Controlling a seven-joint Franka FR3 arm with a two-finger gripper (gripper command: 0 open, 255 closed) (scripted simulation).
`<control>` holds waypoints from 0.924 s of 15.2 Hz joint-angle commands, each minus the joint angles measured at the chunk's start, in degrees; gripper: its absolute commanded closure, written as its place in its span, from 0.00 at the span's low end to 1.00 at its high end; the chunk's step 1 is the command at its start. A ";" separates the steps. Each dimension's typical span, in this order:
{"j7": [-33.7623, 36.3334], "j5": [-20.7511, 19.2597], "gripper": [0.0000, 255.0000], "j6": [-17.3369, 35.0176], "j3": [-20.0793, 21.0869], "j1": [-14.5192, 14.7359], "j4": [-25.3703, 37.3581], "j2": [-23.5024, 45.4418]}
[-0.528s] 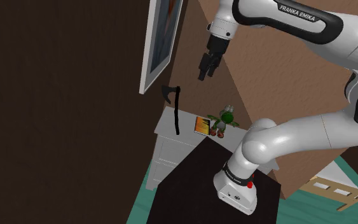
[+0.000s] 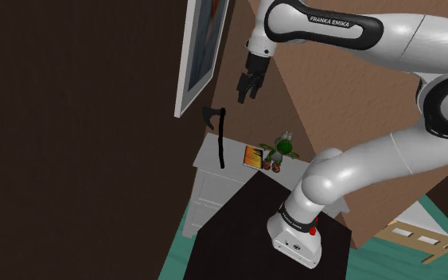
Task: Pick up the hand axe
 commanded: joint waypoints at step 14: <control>-6.09 -3.38 0.00 11.77 -6.27 -3.81 13.66 30.29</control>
